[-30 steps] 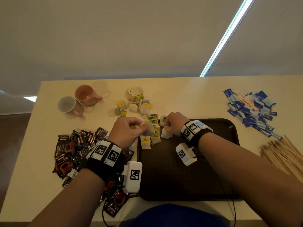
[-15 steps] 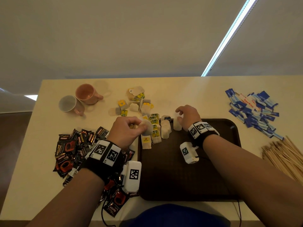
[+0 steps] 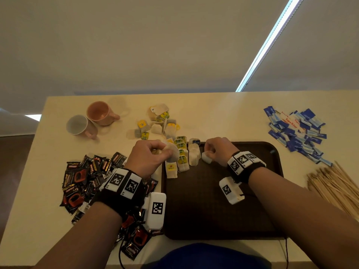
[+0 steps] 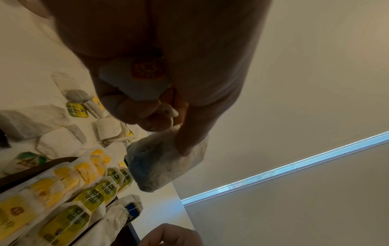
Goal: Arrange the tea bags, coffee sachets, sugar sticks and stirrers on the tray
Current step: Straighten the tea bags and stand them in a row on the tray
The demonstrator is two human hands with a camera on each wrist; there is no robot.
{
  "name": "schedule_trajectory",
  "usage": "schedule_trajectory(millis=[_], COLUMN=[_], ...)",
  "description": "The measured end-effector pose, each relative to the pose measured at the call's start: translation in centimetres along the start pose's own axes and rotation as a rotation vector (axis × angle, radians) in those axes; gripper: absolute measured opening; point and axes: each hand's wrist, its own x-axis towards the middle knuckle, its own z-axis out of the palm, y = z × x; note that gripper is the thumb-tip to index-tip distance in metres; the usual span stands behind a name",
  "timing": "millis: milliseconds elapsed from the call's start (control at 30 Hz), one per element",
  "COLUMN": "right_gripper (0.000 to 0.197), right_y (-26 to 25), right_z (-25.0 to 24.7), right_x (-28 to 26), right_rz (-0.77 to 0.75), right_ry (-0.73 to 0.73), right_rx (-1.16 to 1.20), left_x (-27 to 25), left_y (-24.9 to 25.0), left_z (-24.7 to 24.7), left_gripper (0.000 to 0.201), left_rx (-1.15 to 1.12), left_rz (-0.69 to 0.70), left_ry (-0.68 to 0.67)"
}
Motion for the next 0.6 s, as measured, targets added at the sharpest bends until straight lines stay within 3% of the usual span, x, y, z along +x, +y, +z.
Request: schedule_trajectory(millis=[200,333,433,600], right_gripper=[0.012,0.013,0.016,0.055], right_y=[-1.6,-1.8,-1.3,-0.4], right_z=[1.6,2.8,3.6,4.5], right_x=[-0.1,1.1,1.8,2.6], right_rz=[-0.103,-0.046,0.061,0.288], right_ry=[-0.146,-0.024,0.103,0.082], right_rx=[-0.078,-0.024,0.053,0.142], left_x=[-0.1,-0.1,-0.1,0.0], left_y=[0.1,-0.2,-0.3,-0.2], left_z=[0.1,-0.1,-0.3,-0.2], left_gripper=[0.021,0.022,0.021,0.023], left_rx=[-0.001,-0.005,-0.004,-0.001], left_rz=[-0.009,-0.011,-0.012,-0.006], left_ry=[-0.014,-0.011,-0.007,-0.006])
